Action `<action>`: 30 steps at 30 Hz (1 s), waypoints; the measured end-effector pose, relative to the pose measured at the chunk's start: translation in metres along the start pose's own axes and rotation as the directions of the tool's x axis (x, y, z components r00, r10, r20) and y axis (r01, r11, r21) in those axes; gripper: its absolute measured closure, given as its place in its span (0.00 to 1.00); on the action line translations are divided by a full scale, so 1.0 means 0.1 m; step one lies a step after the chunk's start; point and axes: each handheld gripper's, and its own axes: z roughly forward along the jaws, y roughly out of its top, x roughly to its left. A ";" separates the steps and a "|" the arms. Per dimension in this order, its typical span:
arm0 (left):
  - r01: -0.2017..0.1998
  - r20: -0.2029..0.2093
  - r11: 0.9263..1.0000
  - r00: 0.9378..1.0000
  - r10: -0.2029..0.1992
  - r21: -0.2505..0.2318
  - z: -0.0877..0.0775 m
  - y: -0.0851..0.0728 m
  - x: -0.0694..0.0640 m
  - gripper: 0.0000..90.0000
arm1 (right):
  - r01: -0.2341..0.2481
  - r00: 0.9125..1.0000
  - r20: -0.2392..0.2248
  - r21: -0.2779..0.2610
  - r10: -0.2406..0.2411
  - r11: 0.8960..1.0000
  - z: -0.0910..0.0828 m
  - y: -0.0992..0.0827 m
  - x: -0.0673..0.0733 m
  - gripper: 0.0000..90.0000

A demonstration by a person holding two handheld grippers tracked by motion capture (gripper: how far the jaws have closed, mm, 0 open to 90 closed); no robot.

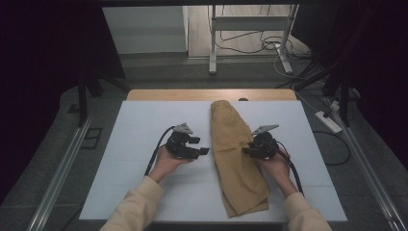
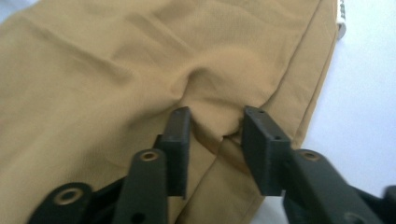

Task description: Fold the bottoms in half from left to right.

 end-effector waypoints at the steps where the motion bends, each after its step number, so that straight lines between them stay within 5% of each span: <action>1: 0.002 0.000 1.000 1.000 -0.002 -0.001 0.00 0.00 0.00 0.38 | -0.001 1.000 0.003 0.005 0.001 1.000 0.00 0.00 0.00 0.77; 7: 0.002 -0.001 1.000 1.000 -0.002 0.000 -0.01 0.00 0.00 0.38 | 0.027 1.000 0.007 0.001 -0.027 1.000 -0.01 -0.01 0.02 0.95; 22: -0.005 -0.006 1.000 1.000 0.005 -0.015 -0.04 0.00 0.00 0.38 | 0.061 0.997 0.047 -0.046 -0.059 0.997 -0.29 0.02 0.05 0.97; 30: -0.004 -0.011 1.000 1.000 0.003 -0.016 -0.05 0.00 0.01 0.37 | 0.027 0.997 0.073 0.012 -0.027 1.000 -0.28 -0.04 -0.04 0.97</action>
